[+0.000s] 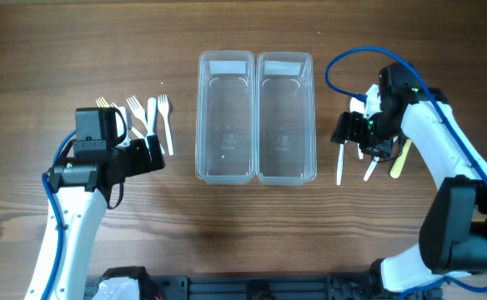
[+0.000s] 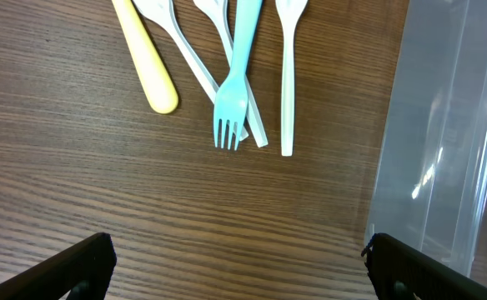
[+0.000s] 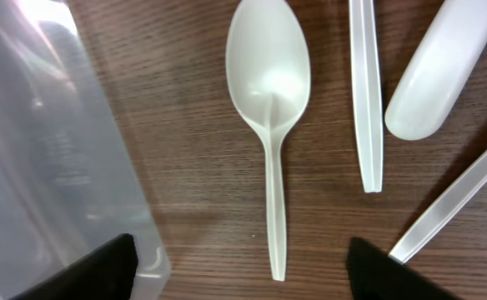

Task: Pack container
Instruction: 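Grasp a white spoon by the handle with the right gripper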

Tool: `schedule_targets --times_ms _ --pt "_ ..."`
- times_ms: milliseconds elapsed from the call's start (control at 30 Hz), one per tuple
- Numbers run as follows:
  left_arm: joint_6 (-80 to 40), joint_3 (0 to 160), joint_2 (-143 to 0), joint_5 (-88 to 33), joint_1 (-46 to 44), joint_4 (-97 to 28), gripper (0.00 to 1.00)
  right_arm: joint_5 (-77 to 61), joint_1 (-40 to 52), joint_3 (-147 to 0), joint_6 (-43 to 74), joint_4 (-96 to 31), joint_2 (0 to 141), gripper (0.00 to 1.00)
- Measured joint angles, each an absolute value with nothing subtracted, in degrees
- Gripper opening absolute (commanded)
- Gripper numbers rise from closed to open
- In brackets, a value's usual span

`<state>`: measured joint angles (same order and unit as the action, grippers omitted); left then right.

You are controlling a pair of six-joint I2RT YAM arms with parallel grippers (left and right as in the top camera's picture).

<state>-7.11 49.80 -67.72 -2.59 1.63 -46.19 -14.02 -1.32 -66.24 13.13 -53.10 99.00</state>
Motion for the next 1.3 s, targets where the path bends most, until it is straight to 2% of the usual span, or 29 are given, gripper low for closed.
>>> schedule_targets --times_ms 367,467,567,700,1033,1300 --pt "-7.09 49.80 -67.72 -2.37 1.63 -46.22 1.00 -4.14 4.95 -66.24 19.73 -49.32 106.67 0.57" --pt "-7.09 49.80 -67.72 -2.37 1.63 -46.24 1.00 -3.33 4.95 -66.24 20.01 -47.22 108.60 0.44" --pt "-7.09 49.80 -67.72 -2.35 1.63 -46.28 1.00 -2.50 4.89 -67.02 20.80 -46.89 109.69 0.19" --pt "-7.09 49.80 -67.72 -2.35 1.63 -46.26 1.00 -2.20 4.84 -67.90 20.99 -46.89 110.56 0.04" --pt "-7.09 49.80 -67.72 -2.33 1.63 -46.28 1.00 -2.09 4.84 -67.29 20.99 -46.63 106.69 0.04" --pt "-7.11 49.80 -67.72 -2.17 1.63 -46.28 1.00 -7.81 4.95 -67.00 21.21 -47.16 76.90 0.04"
